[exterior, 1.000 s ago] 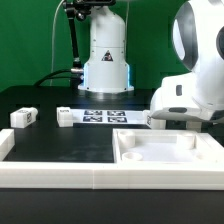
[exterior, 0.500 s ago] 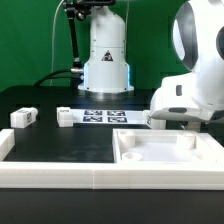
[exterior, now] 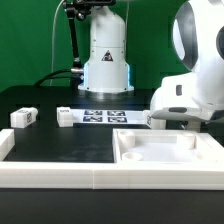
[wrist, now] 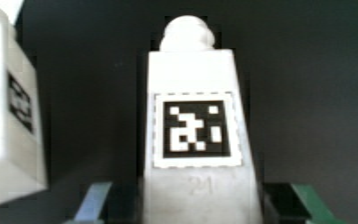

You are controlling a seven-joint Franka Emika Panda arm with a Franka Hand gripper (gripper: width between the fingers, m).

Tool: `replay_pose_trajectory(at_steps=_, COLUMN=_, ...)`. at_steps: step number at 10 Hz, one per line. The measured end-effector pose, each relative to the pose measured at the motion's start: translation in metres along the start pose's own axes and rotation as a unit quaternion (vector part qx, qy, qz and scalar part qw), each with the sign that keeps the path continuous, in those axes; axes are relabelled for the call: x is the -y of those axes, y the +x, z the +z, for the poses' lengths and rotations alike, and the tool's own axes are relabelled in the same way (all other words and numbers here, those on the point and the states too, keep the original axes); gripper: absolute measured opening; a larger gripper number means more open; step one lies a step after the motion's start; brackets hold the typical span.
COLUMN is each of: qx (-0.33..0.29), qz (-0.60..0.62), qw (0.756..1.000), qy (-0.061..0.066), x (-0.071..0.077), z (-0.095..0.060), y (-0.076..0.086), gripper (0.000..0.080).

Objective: Assemble one leg

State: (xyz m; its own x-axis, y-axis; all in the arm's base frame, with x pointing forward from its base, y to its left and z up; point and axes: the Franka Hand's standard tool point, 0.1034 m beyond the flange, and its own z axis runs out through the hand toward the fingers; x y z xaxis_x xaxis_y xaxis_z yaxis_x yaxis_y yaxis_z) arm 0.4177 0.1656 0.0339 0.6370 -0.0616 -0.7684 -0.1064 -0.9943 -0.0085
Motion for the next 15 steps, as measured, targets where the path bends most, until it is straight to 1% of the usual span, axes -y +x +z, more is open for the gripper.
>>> replay_pose_trajectory(at_steps=2, qx=-0.003, qz=0.002, qw=1.0, qy=0.003, x=-0.008, z=-0.036, y=-0.025, gripper=0.029)
replay_pose_trajectory(at_steps=3, qx=-0.005, qz=0.004, qw=1.0, qy=0.005, x=-0.011, z=-0.045, y=-0.03, gripper=0.029)
replay_pose_trajectory(at_steps=4, qx=-0.015, qz=0.006, qw=1.0, qy=0.002, x=-0.008, z=-0.048, y=-0.031, gripper=0.029)
replay_pose_trajectory(at_steps=6, qx=-0.015, qz=0.004, qw=1.0, qy=0.002, x=-0.007, z=-0.047, y=-0.029, gripper=0.029)
replay_pose_trajectory(at_steps=7, qx=-0.063, qz=-0.002, qw=0.998, qy=0.011, x=-0.004, z=-0.051, y=-0.018, gripper=0.029)
replay_pose_trajectory(at_steps=8, qx=-0.096, qz=-0.016, qw=0.995, qy=0.015, x=-0.01, z=-0.043, y=-0.01, gripper=0.029)
replay_pose_trajectory(at_steps=9, qx=-0.117, qz=-0.019, qw=0.993, qy=0.02, x=-0.016, z=-0.049, y=-0.007, gripper=0.029)
replay_pose_trajectory(at_steps=11, qx=-0.164, qz=-0.023, qw=0.986, qy=0.03, x=-0.024, z=-0.087, y=-0.017, gripper=0.029)
replay_pose_trajectory(at_steps=12, qx=-0.179, qz=-0.023, qw=0.983, qy=0.033, x=-0.025, z=-0.102, y=-0.024, gripper=0.029)
replay_pose_trajectory(at_steps=13, qx=-0.214, qz=-0.024, qw=0.976, qy=0.039, x=-0.023, z=-0.115, y=-0.022, gripper=0.029)
replay_pose_trajectory(at_steps=14, qx=-0.256, qz=-0.025, qw=0.965, qy=0.042, x=-0.022, z=-0.115, y=-0.019, gripper=0.029)
replay_pose_trajectory(at_steps=15, qx=-0.269, qz=-0.024, qw=0.962, qy=0.041, x=-0.023, z=-0.11, y=-0.022, gripper=0.029)
